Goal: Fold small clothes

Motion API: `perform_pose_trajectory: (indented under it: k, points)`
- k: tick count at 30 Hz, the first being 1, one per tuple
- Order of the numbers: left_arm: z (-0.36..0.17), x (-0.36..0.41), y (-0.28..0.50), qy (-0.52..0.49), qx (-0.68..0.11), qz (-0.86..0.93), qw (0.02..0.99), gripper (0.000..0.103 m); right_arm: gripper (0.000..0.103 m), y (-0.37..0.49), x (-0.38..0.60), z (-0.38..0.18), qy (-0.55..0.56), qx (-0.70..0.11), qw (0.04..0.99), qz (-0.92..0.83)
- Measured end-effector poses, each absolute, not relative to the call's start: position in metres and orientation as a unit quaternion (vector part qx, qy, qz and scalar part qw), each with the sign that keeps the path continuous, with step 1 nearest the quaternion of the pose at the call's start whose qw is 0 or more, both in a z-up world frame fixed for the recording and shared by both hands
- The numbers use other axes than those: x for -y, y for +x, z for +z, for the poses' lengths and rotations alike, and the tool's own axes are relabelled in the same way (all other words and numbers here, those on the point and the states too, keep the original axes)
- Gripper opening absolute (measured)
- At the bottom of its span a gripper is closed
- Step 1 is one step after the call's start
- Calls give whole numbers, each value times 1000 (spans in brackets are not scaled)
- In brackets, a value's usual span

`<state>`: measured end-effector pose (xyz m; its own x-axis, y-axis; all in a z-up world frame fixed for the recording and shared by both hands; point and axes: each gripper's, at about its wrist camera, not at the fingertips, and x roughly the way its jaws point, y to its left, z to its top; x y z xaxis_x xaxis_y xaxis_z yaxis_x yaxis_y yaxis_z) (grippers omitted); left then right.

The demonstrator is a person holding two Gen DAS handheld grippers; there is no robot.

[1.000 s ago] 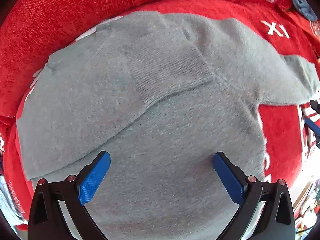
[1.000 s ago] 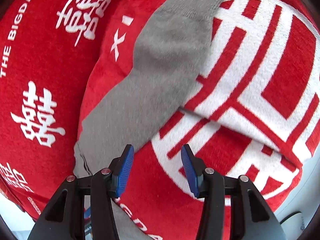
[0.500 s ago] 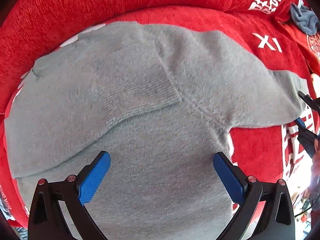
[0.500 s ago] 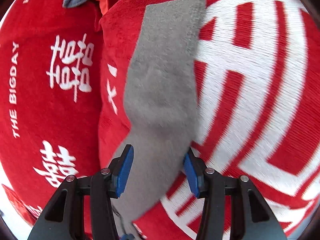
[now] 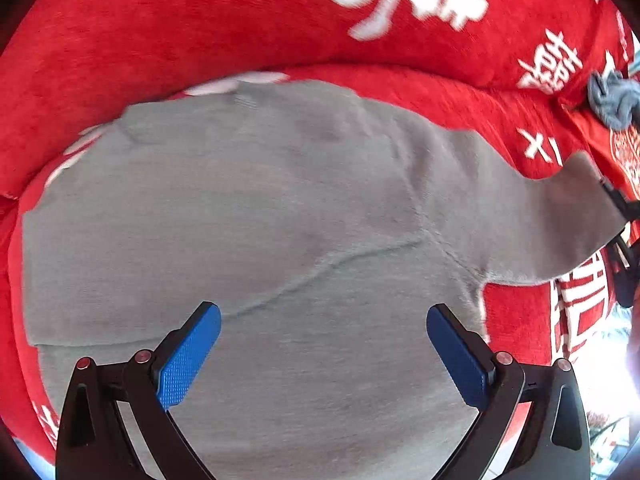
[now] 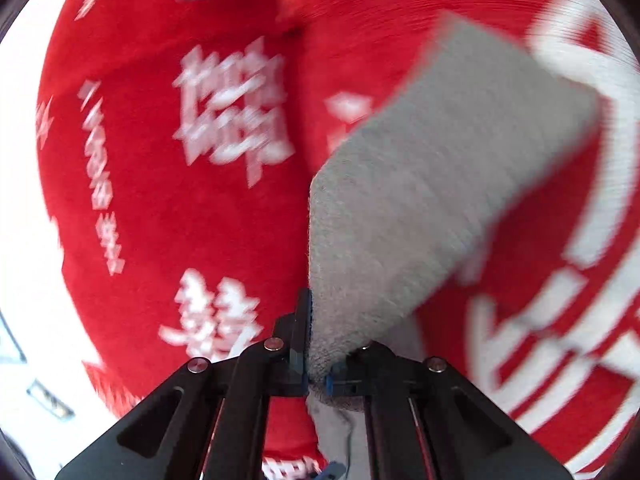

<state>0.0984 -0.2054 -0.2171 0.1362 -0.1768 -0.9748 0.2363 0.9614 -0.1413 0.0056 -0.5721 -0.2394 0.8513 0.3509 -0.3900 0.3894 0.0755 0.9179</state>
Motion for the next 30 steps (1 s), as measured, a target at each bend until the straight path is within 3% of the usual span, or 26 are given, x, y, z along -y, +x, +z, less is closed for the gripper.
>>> perform_pose_trajectory:
  k: [6, 11, 16, 21, 23, 24, 25, 27, 29, 30]
  points:
    - [-202, 141, 102, 6, -624, -104, 774, 103, 5, 81, 483, -181, 571, -334, 744, 94]
    - [-198, 72, 101, -20, -622, -59, 781, 103, 5, 135, 358, -158, 420, -418, 783, 189]
    - [-202, 15, 93, -34, -623, -18, 781, 103, 6, 155, 233, -201, 295, -531, 761, 228]
    - [-208, -28, 83, -53, -627, 2, 777, 103, 12, 148, 192, -252, 249, -617, 730, 156]
    - [-210, -40, 82, -62, -629, 4, 775, 103, 31, 138, 204, -247, 296, -603, 728, 137]
    - [-211, -45, 82, -67, -629, 4, 774, 103, 49, 133, 213, -243, 319, -590, 732, 120]
    - [-211, -48, 83, -71, -629, 5, 774, 103, 55, 129, 222, -238, 340, -575, 737, 104]
    - [-209, -57, 82, -77, -625, 9, 777, 103, 55, 128, 240, -233, 387, -550, 735, 78]
    - [-204, -61, 81, -84, -622, 10, 778, 103, 44, 138, 253, -233, 425, -536, 728, 48]
    - [-201, -65, 81, -90, -620, 10, 779, 103, 16, 143, 252, -231, 426, -534, 729, 46]
